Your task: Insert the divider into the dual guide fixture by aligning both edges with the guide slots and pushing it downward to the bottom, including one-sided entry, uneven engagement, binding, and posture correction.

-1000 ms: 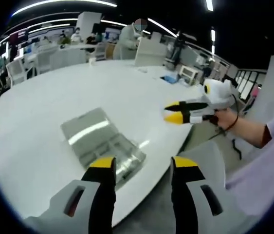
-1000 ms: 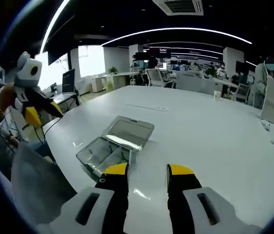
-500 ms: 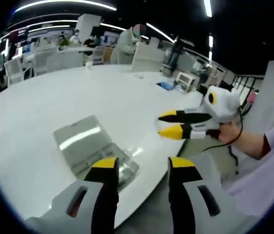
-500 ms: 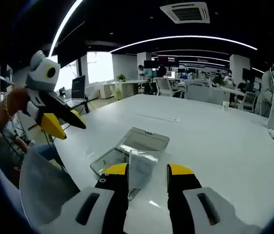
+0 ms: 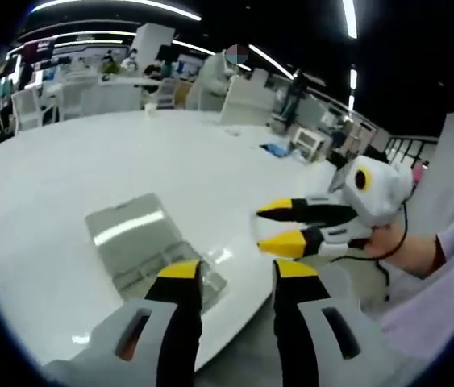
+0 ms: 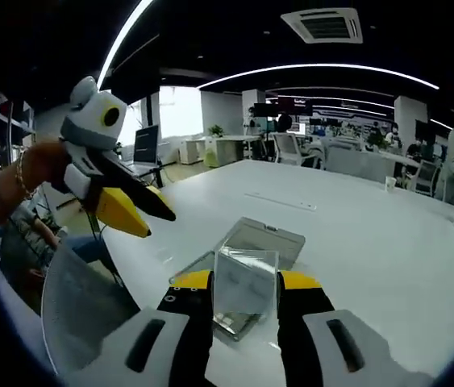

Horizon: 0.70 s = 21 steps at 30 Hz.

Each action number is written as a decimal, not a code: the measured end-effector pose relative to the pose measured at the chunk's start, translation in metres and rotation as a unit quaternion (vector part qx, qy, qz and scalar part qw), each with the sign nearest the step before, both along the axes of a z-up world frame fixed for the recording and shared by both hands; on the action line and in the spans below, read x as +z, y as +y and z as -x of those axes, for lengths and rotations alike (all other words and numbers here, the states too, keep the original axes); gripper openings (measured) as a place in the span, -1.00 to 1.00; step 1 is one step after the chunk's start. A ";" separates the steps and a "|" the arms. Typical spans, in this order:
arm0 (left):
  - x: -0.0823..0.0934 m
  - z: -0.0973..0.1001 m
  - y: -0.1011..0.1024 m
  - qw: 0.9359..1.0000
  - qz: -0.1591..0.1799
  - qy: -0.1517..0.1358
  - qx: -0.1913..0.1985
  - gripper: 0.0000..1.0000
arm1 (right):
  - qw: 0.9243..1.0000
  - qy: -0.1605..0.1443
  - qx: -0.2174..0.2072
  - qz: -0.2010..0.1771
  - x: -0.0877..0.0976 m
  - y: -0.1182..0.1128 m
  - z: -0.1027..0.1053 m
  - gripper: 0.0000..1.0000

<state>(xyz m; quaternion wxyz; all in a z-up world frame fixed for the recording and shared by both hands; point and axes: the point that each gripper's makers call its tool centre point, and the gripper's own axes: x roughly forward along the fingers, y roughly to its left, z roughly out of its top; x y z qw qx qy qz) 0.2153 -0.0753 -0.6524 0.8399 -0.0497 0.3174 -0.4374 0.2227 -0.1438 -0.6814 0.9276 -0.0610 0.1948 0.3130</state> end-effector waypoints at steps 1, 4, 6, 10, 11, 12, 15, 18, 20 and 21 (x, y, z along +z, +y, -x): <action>0.001 0.000 0.000 1.000 0.005 0.003 0.002 -0.45 | 1.000 -0.001 0.003 0.000 0.000 0.002 0.000 -0.48; 0.003 -0.001 -0.002 1.000 0.019 0.009 0.009 -0.49 | 1.000 -0.002 0.010 -0.003 0.002 0.010 0.002 -0.48; 0.004 -0.001 -0.002 1.000 0.024 0.012 0.012 -0.50 | 1.000 -0.005 0.016 -0.004 0.004 0.015 0.003 -0.48; 0.003 0.000 -0.004 0.999 0.026 0.016 0.012 -0.50 | 1.000 -0.011 0.027 -0.003 0.008 0.023 0.007 -0.48; 0.003 0.001 -0.005 0.999 0.026 0.018 0.012 -0.51 | 0.999 -0.013 0.029 -0.004 0.009 0.025 0.008 -0.48; 0.003 0.001 -0.006 0.999 0.029 0.021 0.011 -0.52 | 0.999 -0.015 0.031 -0.003 0.010 0.026 0.008 -0.48; 0.002 0.002 -0.008 0.999 0.032 0.028 0.010 -0.55 | 0.999 -0.020 0.036 -0.005 0.012 0.029 0.009 -0.48; 0.000 0.003 -0.010 0.999 0.035 0.035 0.010 -0.58 | 0.999 -0.025 0.042 -0.005 0.014 0.032 0.011 -0.48; 0.000 0.003 -0.011 0.999 0.036 0.038 0.009 -0.60 | 0.999 -0.026 0.044 -0.003 0.014 0.033 0.011 -0.48; 0.000 0.003 -0.012 0.998 0.037 0.041 0.010 -0.60 | 0.999 -0.027 0.045 -0.004 0.015 0.033 0.011 -0.48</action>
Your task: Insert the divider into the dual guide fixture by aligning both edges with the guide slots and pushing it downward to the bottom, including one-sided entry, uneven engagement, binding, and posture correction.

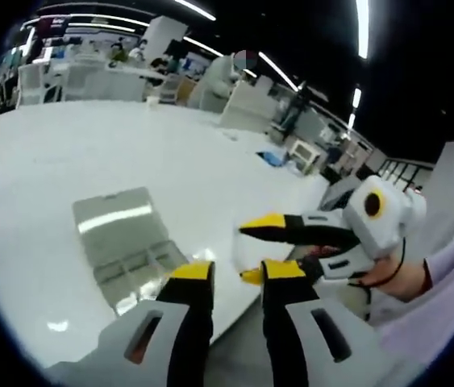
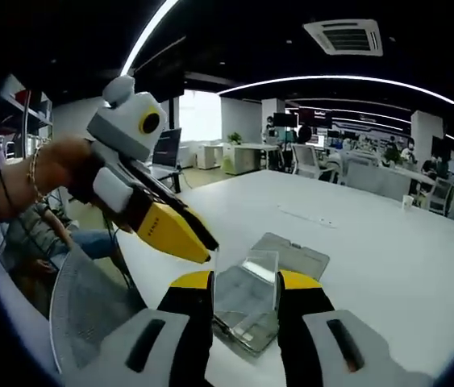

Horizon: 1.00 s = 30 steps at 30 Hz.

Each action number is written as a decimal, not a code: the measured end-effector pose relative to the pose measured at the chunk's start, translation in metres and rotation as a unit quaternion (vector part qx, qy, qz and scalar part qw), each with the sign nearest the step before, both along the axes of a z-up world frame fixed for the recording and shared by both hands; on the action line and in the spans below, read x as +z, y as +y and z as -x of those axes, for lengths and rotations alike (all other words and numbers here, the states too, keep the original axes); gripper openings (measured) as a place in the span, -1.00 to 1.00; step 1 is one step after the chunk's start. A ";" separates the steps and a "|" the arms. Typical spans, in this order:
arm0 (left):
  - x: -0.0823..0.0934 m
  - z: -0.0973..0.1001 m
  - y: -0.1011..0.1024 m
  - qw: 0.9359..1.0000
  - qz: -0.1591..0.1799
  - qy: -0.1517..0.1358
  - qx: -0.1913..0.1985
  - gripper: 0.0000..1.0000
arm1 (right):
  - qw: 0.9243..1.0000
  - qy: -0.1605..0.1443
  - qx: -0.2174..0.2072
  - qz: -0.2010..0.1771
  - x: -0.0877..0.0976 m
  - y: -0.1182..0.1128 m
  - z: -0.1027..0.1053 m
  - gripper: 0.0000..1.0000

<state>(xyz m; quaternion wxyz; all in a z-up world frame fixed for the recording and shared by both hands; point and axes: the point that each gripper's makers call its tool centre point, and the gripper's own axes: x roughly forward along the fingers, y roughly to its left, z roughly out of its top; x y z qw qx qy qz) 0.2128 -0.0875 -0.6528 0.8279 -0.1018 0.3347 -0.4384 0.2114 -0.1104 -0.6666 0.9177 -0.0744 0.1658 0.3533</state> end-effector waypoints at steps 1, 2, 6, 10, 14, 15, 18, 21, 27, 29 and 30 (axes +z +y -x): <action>0.000 0.000 0.000 1.000 0.001 0.002 0.000 -0.61 | 1.000 0.000 0.002 -0.001 0.001 0.001 0.001 -0.48; 0.000 0.000 -0.001 1.000 0.001 0.003 0.000 -0.63 | 1.000 -0.001 0.003 -0.001 0.001 0.002 0.001 -0.48; -0.002 0.000 -0.003 1.000 0.000 0.007 -0.003 -0.68 | 1.000 -0.004 0.008 -0.002 0.003 0.006 0.002 -0.48; -0.004 0.000 -0.003 1.000 -0.002 0.009 -0.004 -0.69 | 1.000 -0.005 0.014 0.000 0.003 0.009 0.003 -0.48; -0.004 0.000 -0.004 1.000 -0.001 0.013 -0.004 -0.76 | 1.000 -0.009 0.019 0.001 0.004 0.010 0.004 -0.48; -0.004 0.000 -0.004 1.000 -0.001 0.015 -0.004 -0.77 | 1.000 -0.010 0.020 0.002 0.004 0.011 0.004 -0.48; -0.005 0.001 -0.003 1.000 -0.001 0.020 -0.003 -0.81 | 1.000 -0.012 0.022 0.003 0.005 0.011 0.004 -0.48; -0.005 0.001 -0.003 1.000 0.000 0.026 -0.002 -0.90 | 1.000 -0.013 0.023 0.004 0.005 0.012 0.004 -0.48; -0.006 -0.001 -0.001 0.999 0.004 0.037 0.006 -1.00 | 1.000 -0.013 0.024 0.004 0.005 0.012 0.004 -0.47; -0.006 -0.001 -0.001 0.999 0.006 0.042 0.008 -1.00 | 1.000 -0.011 0.024 0.004 0.004 0.013 0.004 -0.47; -0.007 -0.001 -0.001 0.999 0.006 0.044 0.009 -1.00 | 1.000 -0.011 0.025 0.005 0.004 0.013 0.003 -0.47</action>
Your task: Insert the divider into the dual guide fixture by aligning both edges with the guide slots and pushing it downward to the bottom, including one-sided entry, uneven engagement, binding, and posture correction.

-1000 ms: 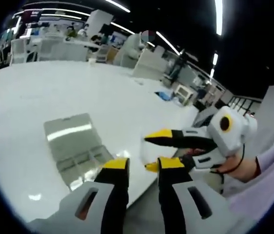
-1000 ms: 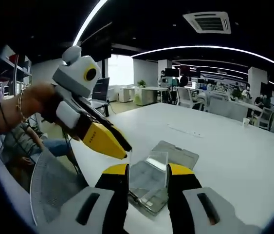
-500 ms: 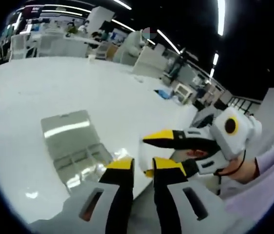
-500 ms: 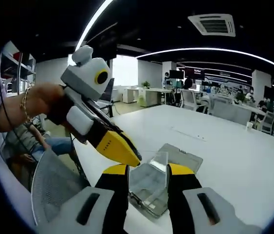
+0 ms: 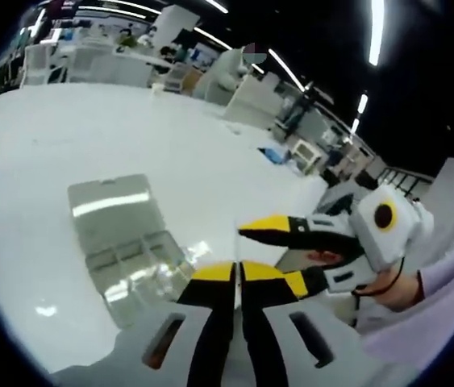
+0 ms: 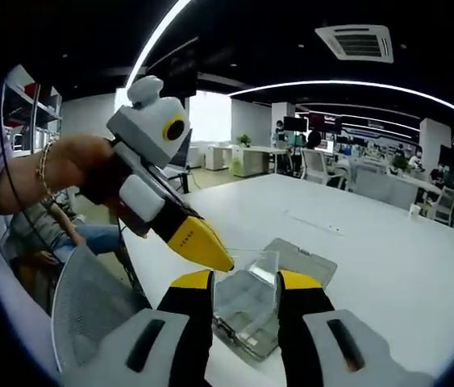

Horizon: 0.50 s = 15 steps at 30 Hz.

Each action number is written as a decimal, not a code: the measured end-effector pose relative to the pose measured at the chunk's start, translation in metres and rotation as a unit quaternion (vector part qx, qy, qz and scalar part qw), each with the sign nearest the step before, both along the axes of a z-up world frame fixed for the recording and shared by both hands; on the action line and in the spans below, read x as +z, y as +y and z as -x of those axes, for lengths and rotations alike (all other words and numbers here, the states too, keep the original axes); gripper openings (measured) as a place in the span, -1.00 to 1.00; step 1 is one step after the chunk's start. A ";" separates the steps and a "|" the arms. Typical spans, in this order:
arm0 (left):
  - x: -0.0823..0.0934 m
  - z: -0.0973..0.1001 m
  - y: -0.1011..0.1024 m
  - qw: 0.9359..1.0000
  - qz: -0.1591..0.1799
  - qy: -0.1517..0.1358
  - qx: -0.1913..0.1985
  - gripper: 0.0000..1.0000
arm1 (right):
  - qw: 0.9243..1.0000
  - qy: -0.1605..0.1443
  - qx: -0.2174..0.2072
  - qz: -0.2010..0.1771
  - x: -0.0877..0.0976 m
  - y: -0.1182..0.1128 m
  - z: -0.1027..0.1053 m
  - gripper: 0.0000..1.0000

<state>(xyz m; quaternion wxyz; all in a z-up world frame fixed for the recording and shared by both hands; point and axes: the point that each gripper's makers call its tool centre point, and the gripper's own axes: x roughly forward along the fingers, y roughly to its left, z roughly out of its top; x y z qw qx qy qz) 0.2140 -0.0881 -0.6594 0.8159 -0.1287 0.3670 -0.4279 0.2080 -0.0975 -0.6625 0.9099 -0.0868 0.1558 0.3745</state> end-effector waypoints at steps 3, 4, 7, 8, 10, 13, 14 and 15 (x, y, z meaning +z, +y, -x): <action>-0.001 -0.001 0.001 1.000 0.002 0.007 0.005 -1.00 | 1.000 0.005 0.002 0.001 -0.001 0.001 0.000 -0.47; -0.002 -0.001 0.001 1.000 0.003 0.011 0.006 -1.00 | 1.000 0.006 0.002 0.001 -0.001 0.001 0.000 -0.46; -0.003 0.000 0.000 1.000 0.002 0.013 0.007 -1.00 | 1.000 0.013 0.007 0.006 -0.003 0.001 -0.001 -0.46; -0.004 0.000 0.000 1.000 0.002 0.014 0.008 -1.00 | 1.000 0.015 0.009 0.010 -0.004 0.001 -0.001 -0.46; -0.004 0.000 0.000 1.000 0.003 0.013 0.008 -1.00 | 1.000 0.015 0.010 0.011 -0.004 0.000 -0.001 -0.45; -0.003 -0.001 -0.001 1.000 0.005 0.011 0.007 -1.00 | 1.000 0.019 0.013 0.010 -0.004 -0.001 -0.001 -0.45; -0.003 -0.001 -0.001 1.000 0.005 0.011 0.007 -1.00 | 1.000 0.021 0.015 0.013 -0.005 -0.002 -0.001 -0.44; -0.003 -0.002 0.000 1.000 0.004 0.009 0.007 -1.00 | 1.000 0.022 0.015 0.016 -0.006 -0.003 -0.001 -0.43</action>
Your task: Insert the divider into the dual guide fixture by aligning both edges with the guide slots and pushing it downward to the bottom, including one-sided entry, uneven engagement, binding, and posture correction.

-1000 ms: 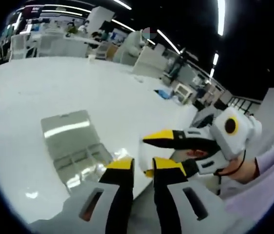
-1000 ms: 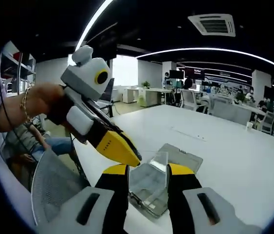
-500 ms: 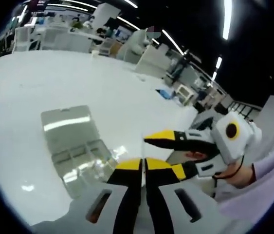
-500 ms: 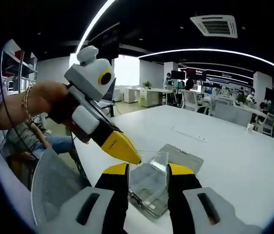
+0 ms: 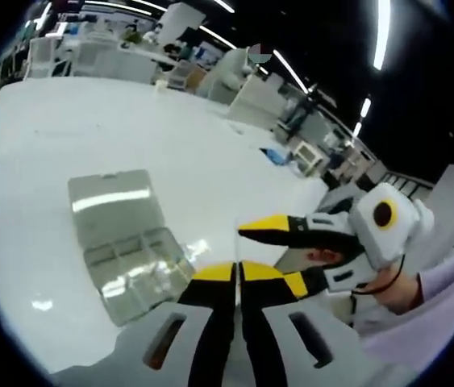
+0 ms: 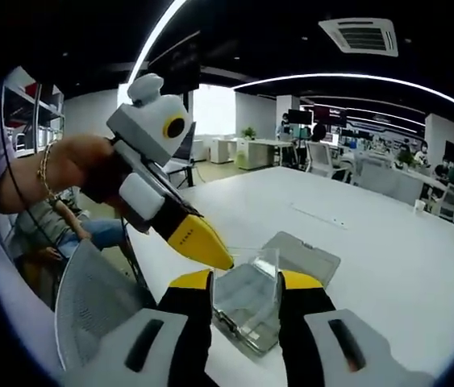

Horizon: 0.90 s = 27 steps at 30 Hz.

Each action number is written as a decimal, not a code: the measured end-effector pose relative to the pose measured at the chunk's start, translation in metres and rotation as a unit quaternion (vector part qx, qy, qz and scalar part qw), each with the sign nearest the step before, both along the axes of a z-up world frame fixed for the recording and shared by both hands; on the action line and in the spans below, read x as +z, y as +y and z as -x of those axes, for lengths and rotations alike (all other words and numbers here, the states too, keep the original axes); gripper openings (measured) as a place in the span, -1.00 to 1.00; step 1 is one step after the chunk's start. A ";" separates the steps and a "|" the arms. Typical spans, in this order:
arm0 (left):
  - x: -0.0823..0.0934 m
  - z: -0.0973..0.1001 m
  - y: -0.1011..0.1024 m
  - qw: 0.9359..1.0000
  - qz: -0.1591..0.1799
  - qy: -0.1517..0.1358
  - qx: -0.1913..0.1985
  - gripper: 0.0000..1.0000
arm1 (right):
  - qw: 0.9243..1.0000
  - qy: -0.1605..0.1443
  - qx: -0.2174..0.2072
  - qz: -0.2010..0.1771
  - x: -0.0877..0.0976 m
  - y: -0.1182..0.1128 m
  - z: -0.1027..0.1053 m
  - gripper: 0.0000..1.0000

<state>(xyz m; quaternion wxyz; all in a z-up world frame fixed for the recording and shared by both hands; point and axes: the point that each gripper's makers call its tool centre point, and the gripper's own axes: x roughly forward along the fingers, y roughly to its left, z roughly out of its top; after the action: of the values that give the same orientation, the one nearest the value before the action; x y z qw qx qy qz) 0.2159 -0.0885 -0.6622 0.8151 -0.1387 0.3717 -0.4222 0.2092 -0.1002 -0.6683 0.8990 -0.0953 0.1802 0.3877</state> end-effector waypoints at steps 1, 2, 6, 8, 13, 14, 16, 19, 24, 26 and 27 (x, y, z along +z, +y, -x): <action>0.000 -0.001 0.000 1.000 -0.001 -0.001 0.000 -1.00 | 1.000 0.000 0.001 0.001 0.000 0.000 0.000 -0.43; -0.001 -0.001 0.001 1.000 -0.002 -0.001 -0.001 -1.00 | 1.000 0.001 0.002 0.003 -0.001 -0.001 0.000 -0.45; -0.007 -0.002 0.005 1.000 -0.022 -0.010 -0.005 -1.00 | 1.000 0.005 0.003 0.008 -0.004 -0.007 0.001 -0.47; -0.009 -0.002 0.006 1.000 -0.027 -0.012 -0.006 -1.00 | 1.000 0.009 0.003 0.011 -0.007 -0.012 0.002 -0.49; -0.013 -0.003 0.009 0.999 -0.034 -0.016 -0.010 -1.00 | 0.999 0.018 0.009 0.026 -0.016 -0.024 0.006 -0.53; -0.014 -0.004 0.009 0.999 -0.037 -0.018 -0.011 -1.00 | 0.999 0.020 0.010 0.028 -0.018 -0.026 0.007 -0.54; -0.016 -0.004 0.010 0.999 -0.042 -0.024 -0.016 -1.00 | 0.999 0.024 0.019 0.034 -0.020 -0.030 0.008 -0.55; -0.018 -0.004 0.009 0.998 -0.046 -0.031 -0.026 -1.00 | 0.998 0.030 0.033 0.039 -0.021 -0.035 0.010 -0.56; -0.020 -0.001 0.005 0.995 -0.056 -0.051 -0.059 -1.00 | 0.996 0.033 0.076 0.038 -0.015 -0.039 0.011 -0.59; -0.021 0.001 0.003 0.994 -0.063 -0.060 -0.073 -1.00 | 0.995 0.032 0.084 0.043 -0.013 -0.040 0.011 -0.62; -0.022 0.002 0.002 0.993 -0.065 -0.063 -0.079 -1.00 | 0.995 0.031 0.087 0.045 -0.012 -0.041 0.011 -0.62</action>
<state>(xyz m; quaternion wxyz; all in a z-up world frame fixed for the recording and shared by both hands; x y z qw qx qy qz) 0.2140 -0.0866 -0.6841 0.8084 -0.0290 0.3562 -0.4677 0.1980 -0.1408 -0.6802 0.8507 -0.1386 0.2162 0.4586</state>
